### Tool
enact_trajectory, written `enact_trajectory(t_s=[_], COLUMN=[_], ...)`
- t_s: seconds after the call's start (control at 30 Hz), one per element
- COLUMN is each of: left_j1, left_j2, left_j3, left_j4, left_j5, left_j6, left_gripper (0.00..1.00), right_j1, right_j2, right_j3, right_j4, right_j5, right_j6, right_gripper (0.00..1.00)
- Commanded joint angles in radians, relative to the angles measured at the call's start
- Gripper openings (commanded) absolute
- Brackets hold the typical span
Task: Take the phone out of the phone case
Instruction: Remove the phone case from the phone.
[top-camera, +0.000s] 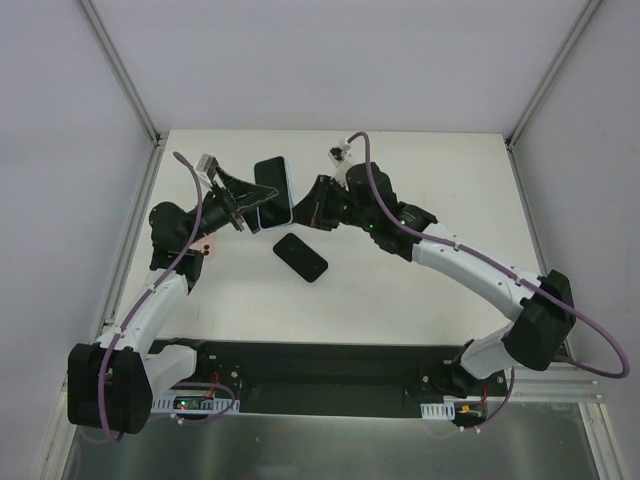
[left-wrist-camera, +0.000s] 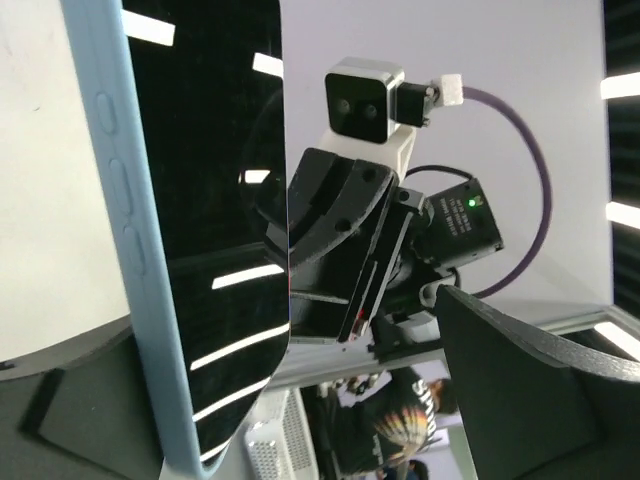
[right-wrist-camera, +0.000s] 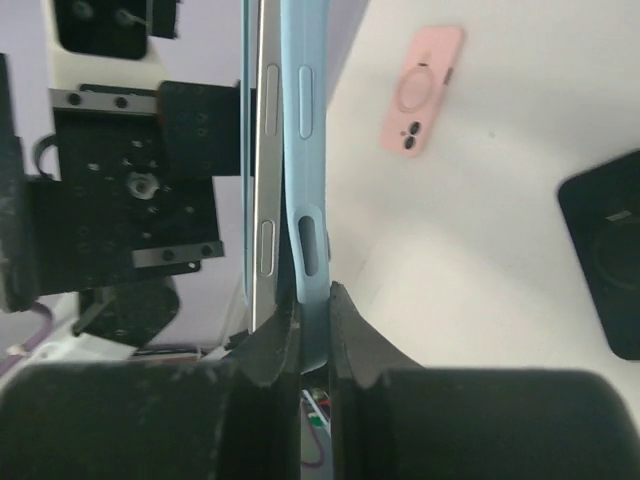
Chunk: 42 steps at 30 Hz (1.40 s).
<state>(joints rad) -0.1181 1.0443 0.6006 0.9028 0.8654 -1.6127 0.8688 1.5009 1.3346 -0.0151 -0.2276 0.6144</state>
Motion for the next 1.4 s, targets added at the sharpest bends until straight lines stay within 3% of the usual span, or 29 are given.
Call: enact_trajectory(t_s=[0.0,0.13,0.17,0.2,0.3,0.4,0.57,0.8,0.97,1.1,1.37], left_j1=[0.001,0.001,0.000,-0.005,-0.084,-0.237,-0.374,-0.471,-0.512,-0.532,-0.560], left_j2=[-0.053,-0.079,-0.079,-0.078,0.000,0.113,0.252,0.399,0.462,0.528,0.612], left_j3=[0.082,0.149,0.198,0.224,0.307,0.372,0.390,0.409,0.435,0.461,0.522], left_j4=[-0.158,-0.495,-0.697,-0.785,-1.017,-1.120,-1.110,-1.052,-1.024,-0.986,-0.976], left_j5=[0.106,0.081,0.042,0.012,-0.108,-0.230,-0.304,-0.345,-0.405,-0.366,-0.355], left_j6=[0.204,0.437,0.504,0.634,0.797,0.861,0.844,0.795,0.743,0.697,0.734], left_gripper=[0.99,0.99,0.99,0.99,0.99,0.99,0.99,0.99,0.99,0.99,0.99], right_j1=[-0.021,-0.022,-0.024,-0.022,-0.021,-0.024,-0.022,-0.022,-0.022,-0.024,-0.022], right_j2=[-0.113,-0.172,-0.180,-0.189,-0.211,-0.226,-0.268,-0.288,-0.272,-0.239,-0.185], right_j3=[-0.028,-0.049,-0.052,-0.069,-0.098,-0.149,-0.253,-0.318,-0.322,-0.321,-0.337], right_j4=[-0.118,-0.279,-0.313,-0.366,-0.449,-0.488,-0.485,-0.459,-0.447,-0.447,-0.445], right_j5=[0.181,0.327,0.396,0.427,0.530,0.580,0.591,0.580,0.560,0.554,0.537], right_j6=[-0.123,-0.218,-0.235,-0.251,-0.300,-0.321,-0.326,-0.331,-0.328,-0.317,-0.275], right_gripper=[0.01,0.01,0.01,0.01,0.01,0.01,0.01,0.01,0.01,0.01,0.01])
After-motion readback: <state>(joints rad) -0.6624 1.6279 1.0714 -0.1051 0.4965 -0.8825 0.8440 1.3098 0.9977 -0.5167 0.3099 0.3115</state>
